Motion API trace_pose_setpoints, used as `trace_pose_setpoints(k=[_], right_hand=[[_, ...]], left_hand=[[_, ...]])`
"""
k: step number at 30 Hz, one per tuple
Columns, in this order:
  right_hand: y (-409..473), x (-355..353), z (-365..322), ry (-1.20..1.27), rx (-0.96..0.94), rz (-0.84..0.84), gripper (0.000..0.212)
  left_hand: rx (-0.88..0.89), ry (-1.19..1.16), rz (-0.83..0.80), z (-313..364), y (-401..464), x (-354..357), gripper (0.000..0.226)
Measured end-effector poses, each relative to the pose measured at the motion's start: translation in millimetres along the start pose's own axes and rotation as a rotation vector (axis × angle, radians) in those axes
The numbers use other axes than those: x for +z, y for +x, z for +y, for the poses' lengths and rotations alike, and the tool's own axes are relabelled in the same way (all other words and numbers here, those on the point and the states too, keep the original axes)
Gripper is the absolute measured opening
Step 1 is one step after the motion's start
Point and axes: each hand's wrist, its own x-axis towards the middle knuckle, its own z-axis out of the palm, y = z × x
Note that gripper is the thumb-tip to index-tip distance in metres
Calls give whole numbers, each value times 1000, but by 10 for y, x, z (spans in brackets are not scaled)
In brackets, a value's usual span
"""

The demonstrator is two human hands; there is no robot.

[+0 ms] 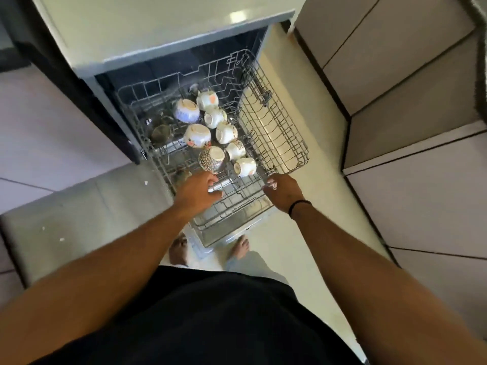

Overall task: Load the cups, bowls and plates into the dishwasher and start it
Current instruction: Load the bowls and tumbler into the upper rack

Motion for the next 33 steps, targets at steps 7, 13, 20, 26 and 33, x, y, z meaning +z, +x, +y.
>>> trace_pose_setpoints(k=[7,13,20,26,33], right_hand=[[702,188,345,-212,-215,-70,47],[1310,447,1078,-540,-316,-208,49],[1713,824,1104,-685,-393,-68,10],[1779,901,1182,-643,-495,88,14],[1793,900,1233,-598,-520,131,13]], left_hand=[[-200,3,-59,103,290,700,46],[-349,-3,-144,30,719,1425,65],[-256,310,-258,-293,855,1782,25],[-229,288,-246,-301,895,1753,23],[-261,276,-200,-269,861,1755,29]])
